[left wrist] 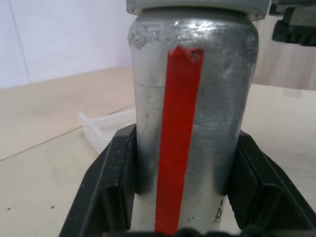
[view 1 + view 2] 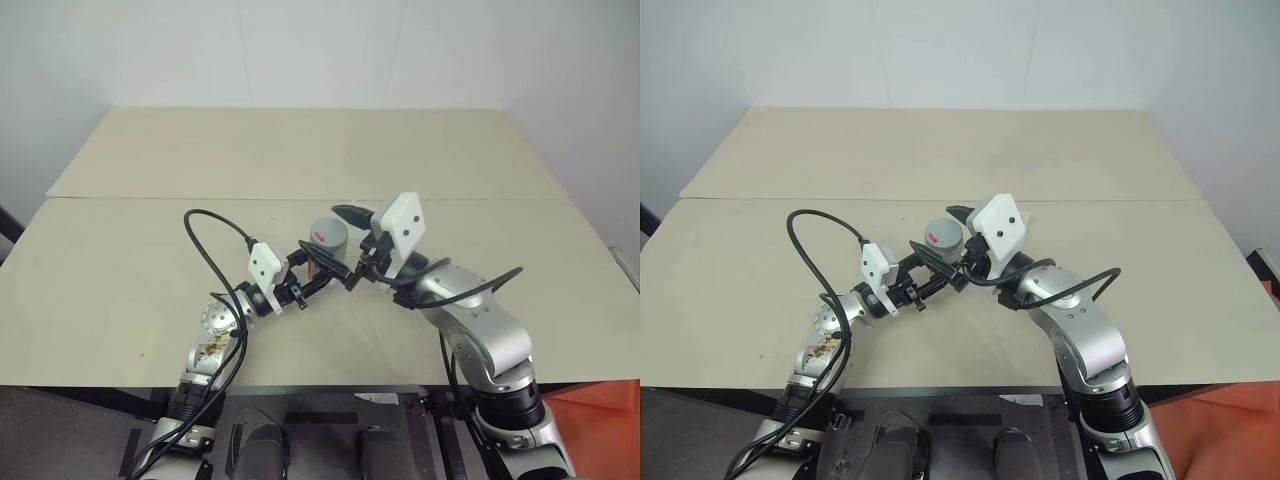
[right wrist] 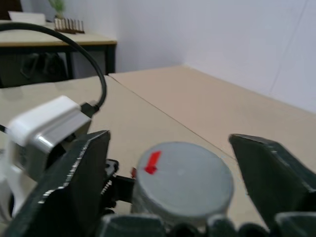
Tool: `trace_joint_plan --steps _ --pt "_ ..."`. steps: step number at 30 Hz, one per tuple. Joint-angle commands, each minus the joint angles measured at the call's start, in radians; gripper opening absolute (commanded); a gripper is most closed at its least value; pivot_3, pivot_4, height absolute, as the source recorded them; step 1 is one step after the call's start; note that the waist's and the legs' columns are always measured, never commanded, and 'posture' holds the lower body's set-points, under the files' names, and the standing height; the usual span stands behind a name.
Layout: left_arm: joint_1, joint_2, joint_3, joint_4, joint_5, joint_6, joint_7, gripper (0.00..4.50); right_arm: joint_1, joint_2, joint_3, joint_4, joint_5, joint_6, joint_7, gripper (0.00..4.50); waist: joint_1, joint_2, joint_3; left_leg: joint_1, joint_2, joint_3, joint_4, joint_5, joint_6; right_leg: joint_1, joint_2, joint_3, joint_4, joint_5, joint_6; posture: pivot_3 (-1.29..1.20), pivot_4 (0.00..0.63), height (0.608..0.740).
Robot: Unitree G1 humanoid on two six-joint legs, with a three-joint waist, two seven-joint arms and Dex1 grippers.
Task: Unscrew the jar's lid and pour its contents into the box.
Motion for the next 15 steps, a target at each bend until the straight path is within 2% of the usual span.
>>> trace_joint_plan --steps 1,15 --pt "-0.013 -0.004 0.011 -0.012 -0.003 -0.032 0.003 2.13 -0.007 -0.006 -0.015 -0.039 -0.015 -0.005 -0.015 4.46 0.0 0.0 0.0 0.0 0.0 0.0 0.0 0.0 0.0 0.0 0.0 0.0 0.0 0.0 0.0 0.0 0.15 0.74" --pt "-0.016 -0.011 0.015 -0.012 -0.009 -0.039 -0.005 2.13 0.006 0.011 -0.017 -0.005 -0.002 0.012 -0.022 4.46 0.0 0.0 0.0 0.0 0.0 0.0 0.0 0.0 0.0 0.0 0.0 0.0 0.0 0.0 0.0 0.0 0.15 0.74"
